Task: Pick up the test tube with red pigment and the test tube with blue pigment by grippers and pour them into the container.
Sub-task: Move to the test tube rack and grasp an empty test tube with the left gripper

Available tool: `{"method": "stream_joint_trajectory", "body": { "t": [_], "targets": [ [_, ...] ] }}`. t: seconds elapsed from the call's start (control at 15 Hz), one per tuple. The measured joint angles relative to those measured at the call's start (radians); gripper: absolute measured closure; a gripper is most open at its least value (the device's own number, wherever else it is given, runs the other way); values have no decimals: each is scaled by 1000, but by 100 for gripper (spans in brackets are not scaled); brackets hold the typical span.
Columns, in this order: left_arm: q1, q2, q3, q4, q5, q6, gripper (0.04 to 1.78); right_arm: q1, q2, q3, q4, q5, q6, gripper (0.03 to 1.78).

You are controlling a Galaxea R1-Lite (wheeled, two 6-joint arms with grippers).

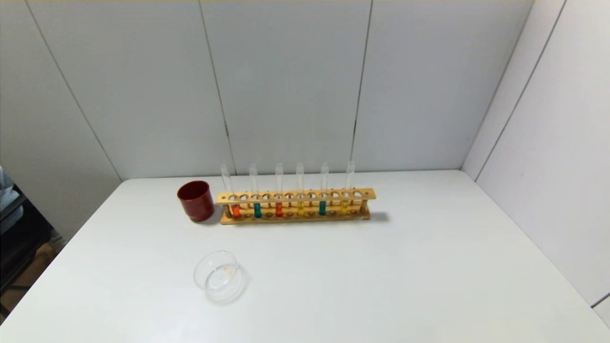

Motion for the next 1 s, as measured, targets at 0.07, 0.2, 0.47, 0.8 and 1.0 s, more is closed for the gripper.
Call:
{"method": "stream_joint_trajectory", "body": {
  "t": [0.07, 0.2, 0.47, 0.8, 1.0],
  "targets": [
    [0, 0, 0, 0, 0, -2, 7, 0, 0, 0, 0, 0, 0, 6],
    [0, 0, 0, 0, 1, -1, 7, 0, 0, 0, 0, 0, 0, 6],
    [0, 4, -55, 26, -12, 2, 7, 0, 0, 0, 1, 0, 0, 6],
    [-6, 150, -300, 143, -49, 2, 7, 0, 0, 0, 0, 0, 0, 6],
    [-12, 348, -444, 140, -83, 2, 7, 0, 0, 0, 0, 0, 0, 6]
  ]
}}
